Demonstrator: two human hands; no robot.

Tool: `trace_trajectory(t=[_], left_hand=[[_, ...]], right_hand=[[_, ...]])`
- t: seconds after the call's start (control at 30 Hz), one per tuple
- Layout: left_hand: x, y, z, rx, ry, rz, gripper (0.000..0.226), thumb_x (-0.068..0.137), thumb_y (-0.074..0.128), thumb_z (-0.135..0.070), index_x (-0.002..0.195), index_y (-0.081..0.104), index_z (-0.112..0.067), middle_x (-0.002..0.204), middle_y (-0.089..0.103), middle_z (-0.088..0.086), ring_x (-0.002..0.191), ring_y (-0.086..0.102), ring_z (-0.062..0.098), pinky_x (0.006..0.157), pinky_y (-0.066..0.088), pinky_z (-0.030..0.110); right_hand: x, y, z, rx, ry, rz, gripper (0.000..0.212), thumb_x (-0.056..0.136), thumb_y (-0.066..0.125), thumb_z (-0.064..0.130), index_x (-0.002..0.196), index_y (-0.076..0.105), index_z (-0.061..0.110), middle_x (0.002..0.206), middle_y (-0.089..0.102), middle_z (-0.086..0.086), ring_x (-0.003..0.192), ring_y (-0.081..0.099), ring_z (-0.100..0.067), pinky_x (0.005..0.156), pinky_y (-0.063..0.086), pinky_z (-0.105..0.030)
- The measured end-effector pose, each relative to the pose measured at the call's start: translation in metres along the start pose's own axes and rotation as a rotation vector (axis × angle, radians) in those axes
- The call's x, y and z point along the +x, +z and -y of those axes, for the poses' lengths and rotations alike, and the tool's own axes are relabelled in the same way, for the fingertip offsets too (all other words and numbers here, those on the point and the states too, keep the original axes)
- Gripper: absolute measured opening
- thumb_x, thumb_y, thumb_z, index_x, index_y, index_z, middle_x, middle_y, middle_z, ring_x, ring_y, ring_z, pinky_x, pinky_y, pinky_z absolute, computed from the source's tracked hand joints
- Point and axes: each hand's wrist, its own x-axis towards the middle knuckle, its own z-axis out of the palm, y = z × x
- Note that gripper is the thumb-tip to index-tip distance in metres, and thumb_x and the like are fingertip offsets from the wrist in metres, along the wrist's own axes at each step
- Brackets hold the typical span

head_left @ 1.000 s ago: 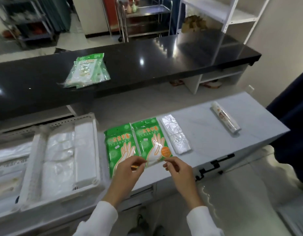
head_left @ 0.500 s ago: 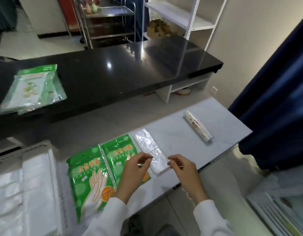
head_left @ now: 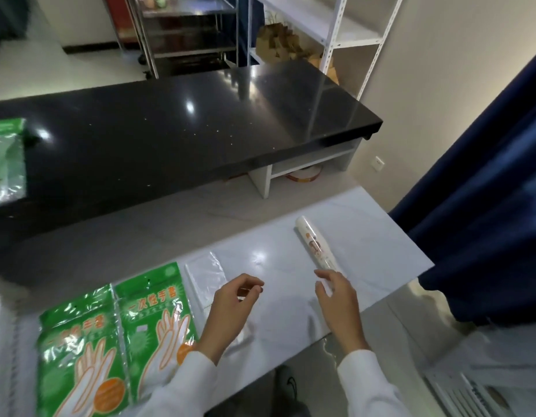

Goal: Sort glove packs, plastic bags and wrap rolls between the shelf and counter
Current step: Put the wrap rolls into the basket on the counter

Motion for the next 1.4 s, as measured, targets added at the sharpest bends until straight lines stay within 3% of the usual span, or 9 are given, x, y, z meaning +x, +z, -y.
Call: trace_trajectory(t=[0.1,0.17,0.4,0.57,0.73,0.87,1.07,1.23,1.4], left_hand=[[0.013,0.023,-0.007,-0.015,-0.029,-0.040,0.019,0.099,0.066,-0.017,0.094,0.074,-0.034,0.094,0.077,-0.014,0.092,0.073,0.008,0.087,0.059,0.034],[0.018,0.035,-0.010,0.005,-0.054,-0.062,0.020,0.099,0.066,-0.019,0.094,0.074,-0.036,0.094,0.077,-0.015,0.092,0.072,0.006,0.088,0.060,0.035],[0.014,0.054,-0.007,0.062,-0.129,-0.131,0.023,0.099,0.066,-0.022,0.095,0.072,-0.044,0.096,0.076,-0.017,0.093,0.072,0.005,0.086,0.060,0.033],[0.001,0.051,0.000,0.071,-0.211,-0.181,0.019,0.099,0.067,-0.017,0.096,0.075,-0.034,0.094,0.077,-0.014,0.093,0.073,0.011,0.089,0.060,0.040],[-0.016,0.037,0.002,0.128,-0.177,-0.225,0.021,0.099,0.067,-0.018,0.094,0.073,-0.038,0.093,0.076,-0.020,0.091,0.071,0.003,0.078,0.054,0.019],[-0.033,0.020,-0.001,0.065,-0.140,-0.211,0.014,0.098,0.068,-0.028,0.096,0.072,-0.041,0.096,0.075,-0.018,0.092,0.071,0.006,0.079,0.056,0.023],[-0.073,-0.035,0.012,-0.030,-0.097,-0.282,0.015,0.099,0.068,-0.021,0.102,0.070,-0.035,0.094,0.076,-0.010,0.089,0.072,0.012,0.086,0.059,0.042],[-0.124,-0.097,0.036,0.028,-0.004,-0.222,0.033,0.102,0.062,-0.038,0.132,0.051,-0.048,0.115,0.066,-0.021,0.100,0.065,-0.004,0.076,0.059,0.019],[-0.174,-0.158,0.056,-0.085,-0.016,-0.335,0.057,0.102,0.062,-0.035,0.151,0.034,-0.043,0.132,0.056,-0.022,0.107,0.059,-0.011,0.082,0.058,0.019]], right_hand=[[0.037,-0.013,-0.010,-0.070,-0.051,-0.072,0.027,0.094,0.067,0.001,0.118,0.073,0.013,0.119,0.067,-0.003,0.115,0.060,-0.028,0.101,0.052,-0.045],[0.056,-0.019,-0.017,-0.069,-0.035,-0.068,0.030,0.092,0.068,0.000,0.118,0.072,0.013,0.121,0.066,-0.004,0.114,0.060,-0.030,0.098,0.054,-0.049],[0.089,-0.020,-0.043,-0.009,0.175,0.194,0.068,0.095,0.075,0.022,0.155,0.042,0.022,0.143,0.056,-0.004,0.129,0.058,-0.031,0.102,0.056,-0.053],[0.100,-0.009,-0.040,0.038,0.200,0.222,0.060,0.088,0.082,0.028,0.143,0.057,0.019,0.130,0.068,-0.006,0.112,0.067,-0.029,0.096,0.060,-0.051],[0.091,0.007,-0.027,0.387,0.374,0.313,0.048,0.087,0.085,0.023,0.131,0.066,0.021,0.121,0.074,-0.002,0.105,0.072,-0.026,0.090,0.063,-0.047],[0.068,0.024,-0.005,0.467,0.274,0.412,0.030,0.085,0.085,0.026,0.113,0.074,0.030,0.100,0.080,0.009,0.091,0.077,-0.016,0.068,0.062,-0.026],[0.006,0.064,0.043,0.474,0.096,0.598,0.029,0.090,0.081,0.027,0.118,0.076,0.027,0.111,0.080,0.003,0.103,0.077,-0.018,0.083,0.063,-0.033],[-0.073,0.117,0.084,0.444,0.013,0.668,0.044,0.084,0.084,0.034,0.126,0.073,0.027,0.116,0.079,0.003,0.105,0.076,-0.020,0.085,0.064,-0.036],[-0.152,0.171,0.125,0.431,-0.018,0.722,0.065,0.073,0.090,0.048,0.131,0.070,0.026,0.119,0.078,0.000,0.106,0.076,-0.024,0.084,0.065,-0.041]])
